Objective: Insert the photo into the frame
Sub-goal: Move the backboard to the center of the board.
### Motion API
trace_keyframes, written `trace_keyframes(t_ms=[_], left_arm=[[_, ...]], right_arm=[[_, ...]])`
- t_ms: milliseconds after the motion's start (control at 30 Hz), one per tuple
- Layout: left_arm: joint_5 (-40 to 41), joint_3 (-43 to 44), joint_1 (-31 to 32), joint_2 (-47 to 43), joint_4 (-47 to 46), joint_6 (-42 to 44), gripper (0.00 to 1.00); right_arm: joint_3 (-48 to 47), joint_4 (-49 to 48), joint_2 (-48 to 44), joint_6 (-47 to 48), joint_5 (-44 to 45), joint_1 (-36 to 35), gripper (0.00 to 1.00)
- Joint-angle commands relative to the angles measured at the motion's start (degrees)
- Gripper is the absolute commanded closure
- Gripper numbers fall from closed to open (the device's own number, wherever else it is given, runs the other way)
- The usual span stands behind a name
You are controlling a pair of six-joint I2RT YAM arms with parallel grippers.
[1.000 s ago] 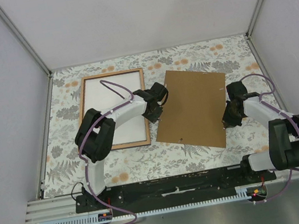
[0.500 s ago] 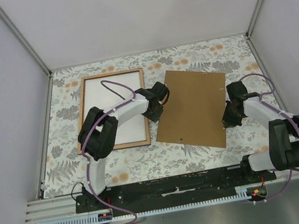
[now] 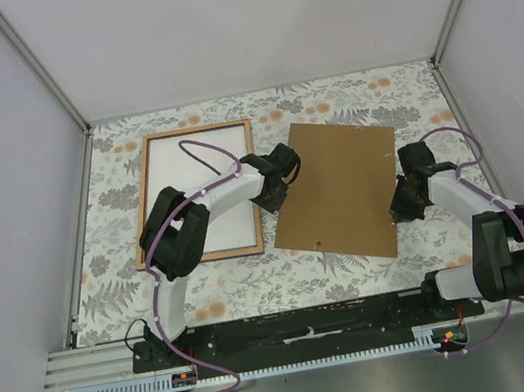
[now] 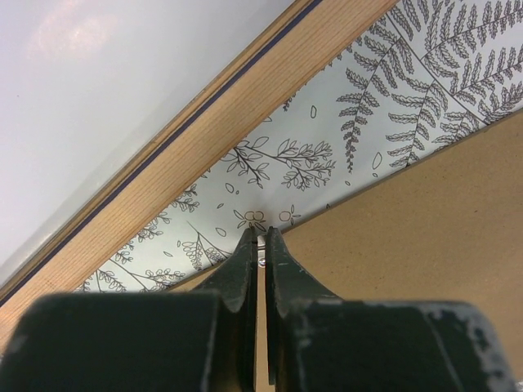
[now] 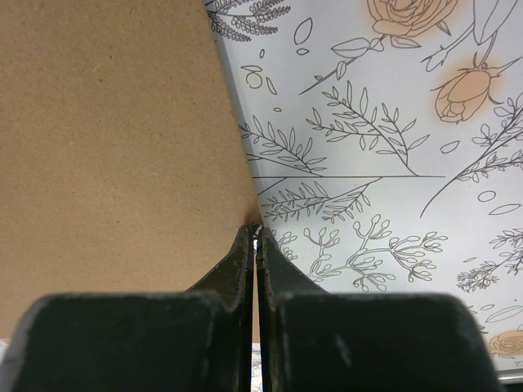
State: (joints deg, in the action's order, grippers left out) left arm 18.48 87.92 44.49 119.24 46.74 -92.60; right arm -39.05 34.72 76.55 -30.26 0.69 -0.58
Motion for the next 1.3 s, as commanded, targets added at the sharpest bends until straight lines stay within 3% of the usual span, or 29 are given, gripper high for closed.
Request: trace_keyframes(t_ms=[0, 1267], left_arm=[[2.44, 1.20, 0.86, 0.55, 2.39, -2.15, 0.98], [8.06, 5.33, 2.18, -4.45, 6.78, 1.28, 0.98]], right_arm=[[0.11, -1.32, -2.02, 0.55, -0.51, 0.14, 1.00], [1.96, -2.29, -5.62, -2.52, -6.57, -1.44, 1.00]])
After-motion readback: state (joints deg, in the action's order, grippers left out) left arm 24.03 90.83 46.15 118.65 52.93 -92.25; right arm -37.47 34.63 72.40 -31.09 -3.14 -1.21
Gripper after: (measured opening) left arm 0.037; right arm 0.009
